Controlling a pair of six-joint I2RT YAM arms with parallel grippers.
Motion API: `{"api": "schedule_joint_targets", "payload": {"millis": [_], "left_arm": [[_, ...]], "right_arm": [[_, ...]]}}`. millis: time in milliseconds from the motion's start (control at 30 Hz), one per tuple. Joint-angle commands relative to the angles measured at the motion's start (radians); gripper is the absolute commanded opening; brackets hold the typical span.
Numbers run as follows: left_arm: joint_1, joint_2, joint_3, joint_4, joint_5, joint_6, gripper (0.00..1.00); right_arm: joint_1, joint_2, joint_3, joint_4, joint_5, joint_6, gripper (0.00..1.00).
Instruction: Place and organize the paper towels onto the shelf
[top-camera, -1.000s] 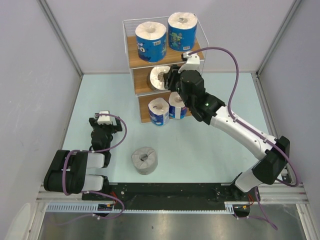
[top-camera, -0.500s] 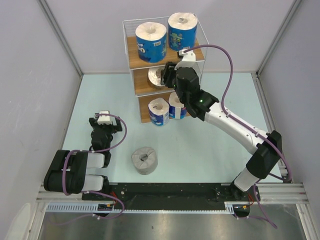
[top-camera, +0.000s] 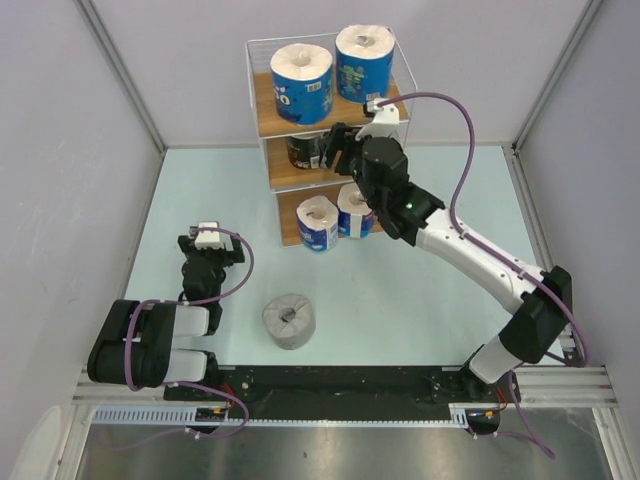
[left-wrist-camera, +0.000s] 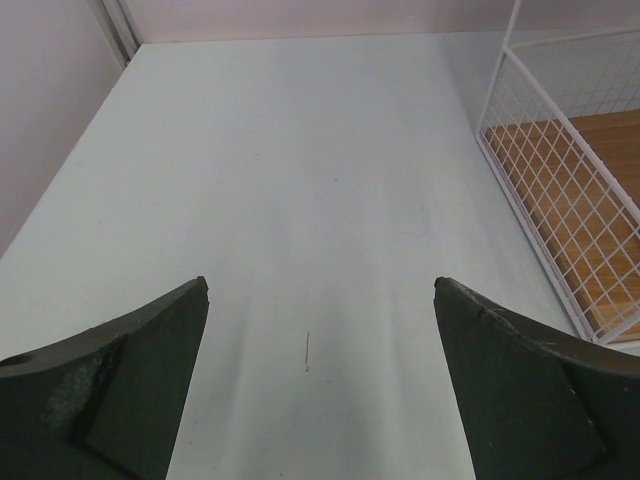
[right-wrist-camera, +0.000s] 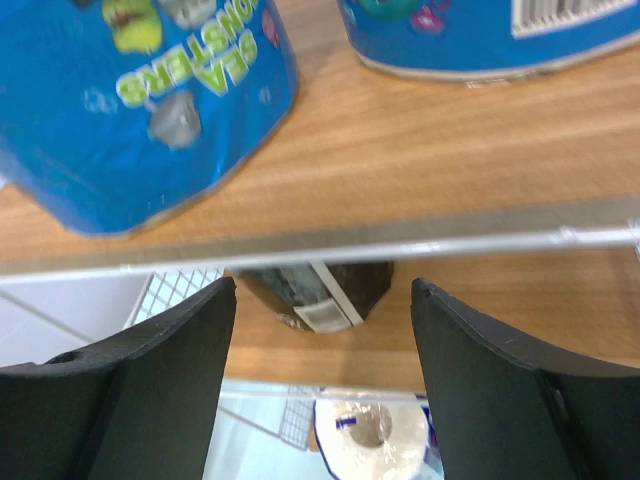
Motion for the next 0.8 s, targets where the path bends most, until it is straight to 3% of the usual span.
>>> {"api": "schedule_joint_targets", "payload": {"millis": [0,167,367,767], "left_arm": [[0.006,0.0,0.027,0.032,0.019,-0.008,1.0],[0.006,0.0,0.027,0.031,0.019,-0.008,1.0],[0.006,0.0,0.027,0.032,0.019,-0.008,1.0],[0.006,-0.002,0.027,0.032,0.019,-0.008,1.0]], "right_arm": [[0.034,-0.147,-0.079,0.02,-0.037,0.012,0.75],[0.169,-0.233,-0.2,-0.141,-0.032,0.003,0.79],[0.27,-0.18,-0.288,-0.385,-0.141,0.135,0.87],[0.351,-0.042,-0.378,-0.379,-0.304,0.25,0.89]]}}
